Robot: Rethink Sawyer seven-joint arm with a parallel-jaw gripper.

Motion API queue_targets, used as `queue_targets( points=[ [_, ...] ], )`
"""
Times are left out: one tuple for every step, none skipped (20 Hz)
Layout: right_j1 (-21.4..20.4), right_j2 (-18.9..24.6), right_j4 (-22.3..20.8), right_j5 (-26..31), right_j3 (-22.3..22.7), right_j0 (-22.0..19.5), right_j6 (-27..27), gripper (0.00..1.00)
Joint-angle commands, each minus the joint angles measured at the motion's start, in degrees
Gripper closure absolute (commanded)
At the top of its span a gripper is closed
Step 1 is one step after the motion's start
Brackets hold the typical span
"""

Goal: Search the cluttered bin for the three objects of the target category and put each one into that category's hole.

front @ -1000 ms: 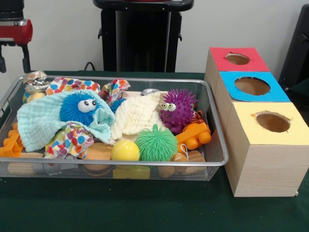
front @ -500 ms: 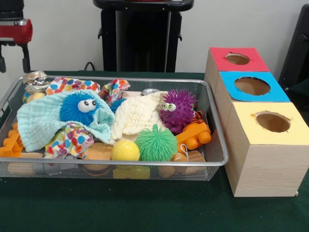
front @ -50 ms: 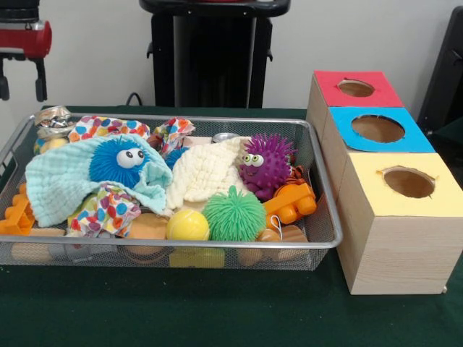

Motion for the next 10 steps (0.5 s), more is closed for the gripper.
queue_targets(
  points=[
    [-3.40, -4.95, 2.27, -3.42, 4.42, 2.18, 8.36, 0.00],
    [-3.51, -5.37, 2.83, -3.55, 4.48, 2.35, 8.62, 0.00],
    [-3.65, -5.79, 3.30, -3.87, 4.66, 2.53, 9.02, 0.00],
    [-3.66, -6.44, 3.85, -4.15, 4.78, 2.79, 9.75, 0.00],
    [-3.63, -7.23, 4.48, -4.64, 4.96, 3.12, 10.88, 0.00],
    [-3.74, -8.08, 5.36, -5.30, 5.36, 3.48, 12.28, 0.00],
    [-3.80, -9.20, 6.43, -5.86, 5.75, 4.02, 14.01, 0.00],
    [-3.77, -10.24, 7.03, -6.63, 5.93, 4.54, 15.15, 0.00],
    [-3.80, -11.21, 7.61, -7.25, 6.01, 5.03, 15.81, 0.00],
    [-3.83, -12.17, 8.39, -7.58, 6.06, 5.51, 16.38, 0.00]
  ],
)
